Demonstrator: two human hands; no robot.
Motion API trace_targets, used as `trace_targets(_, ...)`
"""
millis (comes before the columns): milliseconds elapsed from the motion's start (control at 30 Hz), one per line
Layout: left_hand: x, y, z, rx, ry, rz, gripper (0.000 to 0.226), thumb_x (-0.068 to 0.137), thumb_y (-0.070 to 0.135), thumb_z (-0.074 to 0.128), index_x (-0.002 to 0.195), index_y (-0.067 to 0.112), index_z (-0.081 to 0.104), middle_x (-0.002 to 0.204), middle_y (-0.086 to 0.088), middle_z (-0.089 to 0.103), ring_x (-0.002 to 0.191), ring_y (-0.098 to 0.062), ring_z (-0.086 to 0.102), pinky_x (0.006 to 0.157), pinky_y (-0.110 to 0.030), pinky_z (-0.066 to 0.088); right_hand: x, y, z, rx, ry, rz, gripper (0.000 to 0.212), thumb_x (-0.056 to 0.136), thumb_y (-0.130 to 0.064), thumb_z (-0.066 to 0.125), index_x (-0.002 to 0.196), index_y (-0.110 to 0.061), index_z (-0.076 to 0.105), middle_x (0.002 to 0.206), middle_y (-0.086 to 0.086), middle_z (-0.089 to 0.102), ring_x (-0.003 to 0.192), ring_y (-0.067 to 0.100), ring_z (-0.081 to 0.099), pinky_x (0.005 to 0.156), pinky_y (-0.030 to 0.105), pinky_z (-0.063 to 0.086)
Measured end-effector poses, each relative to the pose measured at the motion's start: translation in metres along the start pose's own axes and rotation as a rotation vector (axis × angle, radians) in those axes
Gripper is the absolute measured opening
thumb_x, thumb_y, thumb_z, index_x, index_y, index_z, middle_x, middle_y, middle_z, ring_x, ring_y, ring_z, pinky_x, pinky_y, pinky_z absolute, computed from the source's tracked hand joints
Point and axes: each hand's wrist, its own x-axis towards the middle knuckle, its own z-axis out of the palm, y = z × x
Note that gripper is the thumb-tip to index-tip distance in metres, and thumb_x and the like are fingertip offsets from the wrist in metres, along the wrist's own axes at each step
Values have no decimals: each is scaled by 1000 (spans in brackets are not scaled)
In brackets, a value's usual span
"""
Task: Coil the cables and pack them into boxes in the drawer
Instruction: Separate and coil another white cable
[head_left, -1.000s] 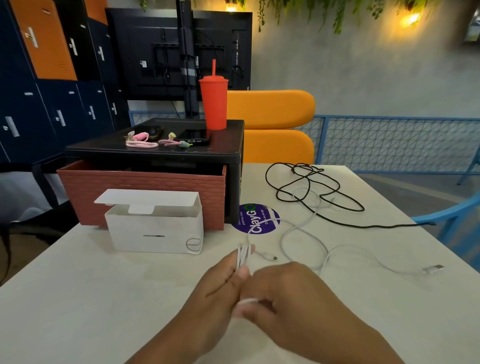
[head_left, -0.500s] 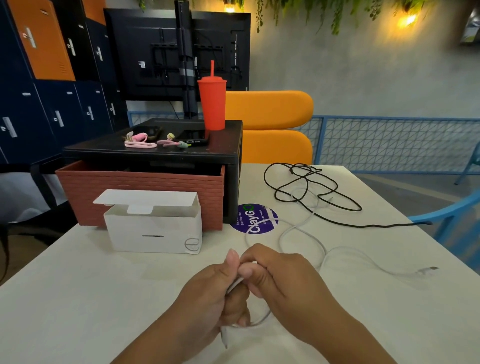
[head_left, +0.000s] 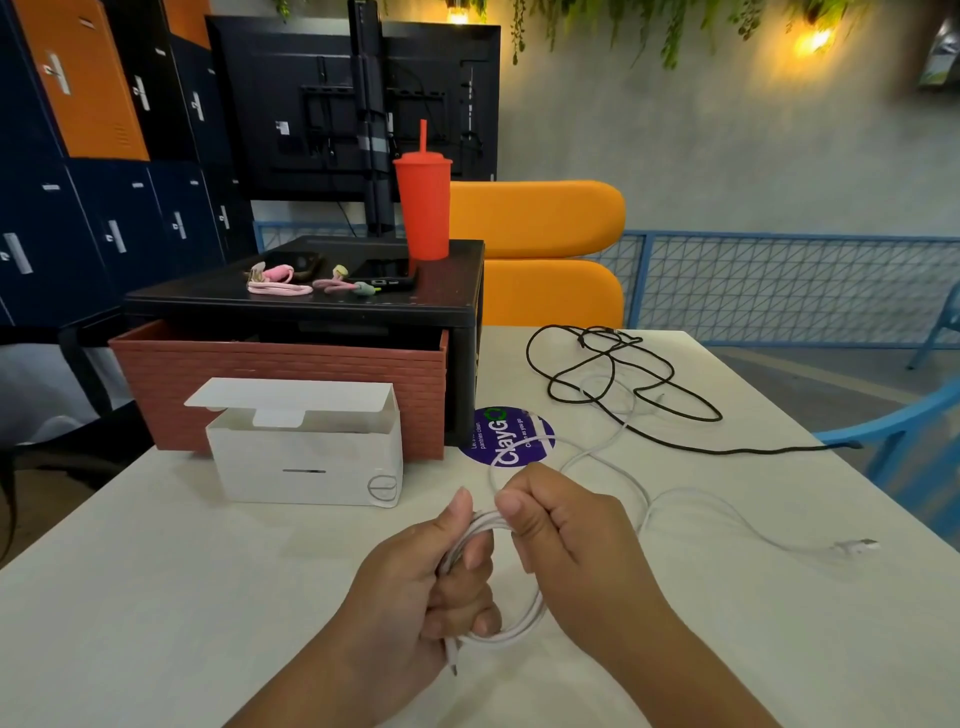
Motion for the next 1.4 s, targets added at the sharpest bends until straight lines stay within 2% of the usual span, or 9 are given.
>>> trace_targets(200, 3, 14, -11, -235, 45, 63, 35, 77, 30, 50, 46, 13, 45, 36, 7, 19, 26, -5, 18, 36, -21, 35, 5, 22, -22, -242, 55, 10, 38, 89, -53, 38, 75, -19, 47, 49, -5, 42, 52, 13, 40, 50, 22, 30)
trace_targets(333, 6, 22, -20, -321, 149, 138, 39, 82, 33, 49, 48, 15, 44, 38, 7, 19, 27, -5, 19, 37, -18, 36, 7, 33, -41, -331, -12, 132, 36, 93, -36, 46, 60, -26, 38, 48, -3, 41, 49, 12, 36, 50, 25, 29)
trace_targets(433, 10, 21, -25, -301, 227, 158, 43, 92, 34, 44, 54, 15, 42, 42, 6, 19, 30, -7, 19, 39, -19, 38, 6, 34, -46, -388, -76, 187, 42, 93, -34, 47, 55, -27, 32, 53, -20, 50, 53, 6, 43, 50, 20, 33)
trace_targets(733, 15, 19, -28, -259, 266, 168, 33, 96, 19, 37, 64, 12, 42, 44, 4, 22, 33, -8, 21, 49, -25, 39, 1, 7, -50, -481, -255, 163, 42, 91, -35, 47, 54, -17, 35, 50, 0, 41, 51, 13, 37, 49, 22, 30)
trace_targets(867, 14, 16, -24, -281, 253, 211, 30, 97, 21, 37, 72, 11, 48, 48, 4, 24, 34, -8, 25, 63, -28, 36, -6, -7, -36, -483, -509, 51, 32, 92, -34, 42, 66, -16, 44, 55, -2, 39, 53, 10, 37, 50, 18, 30)
trace_targets(1100, 9, 11, -17, -69, 140, 259, 43, 98, 30, 27, 105, 4, 61, 59, -4, 36, 51, -14, 34, 65, -31, 32, -13, -27, -17, -396, -582, -47, 21, 90, -33, 44, 102, -21, 56, 85, 5, 59, 81, 22, 55, 67, 28, 44)
trace_targets(1233, 21, -5, -17, 282, 16, 196, 59, 95, 44, 14, 88, 8, 59, 47, -3, 43, 41, -12, 39, 55, -26, 32, -12, -34, -12, -337, -560, -187, 26, 91, -38, 48, 73, -19, 49, 69, 3, 48, 63, 18, 42, 55, 20, 29)
trace_targets(1300, 21, -10, -15, 258, -47, 111, 71, 90, 52, 1, 93, 15, 62, 43, -4, 52, 36, -10, 47, 44, -18, 36, -7, -32, -10, -340, -442, -276, 19, 89, -41, 49, 81, -24, 51, 69, 1, 56, 60, 18, 44, 50, 18, 25)
trace_targets(1400, 17, -15, -11, 342, -124, 108, 87, 70, 78, 19, 91, 5, 61, 59, -2, 53, 54, -8, 46, 54, -17, 33, -5, -24, -15, -240, -226, -229, 16, 80, -43, 48, 91, -33, 50, 65, -11, 66, 58, 6, 57, 52, 17, 40)
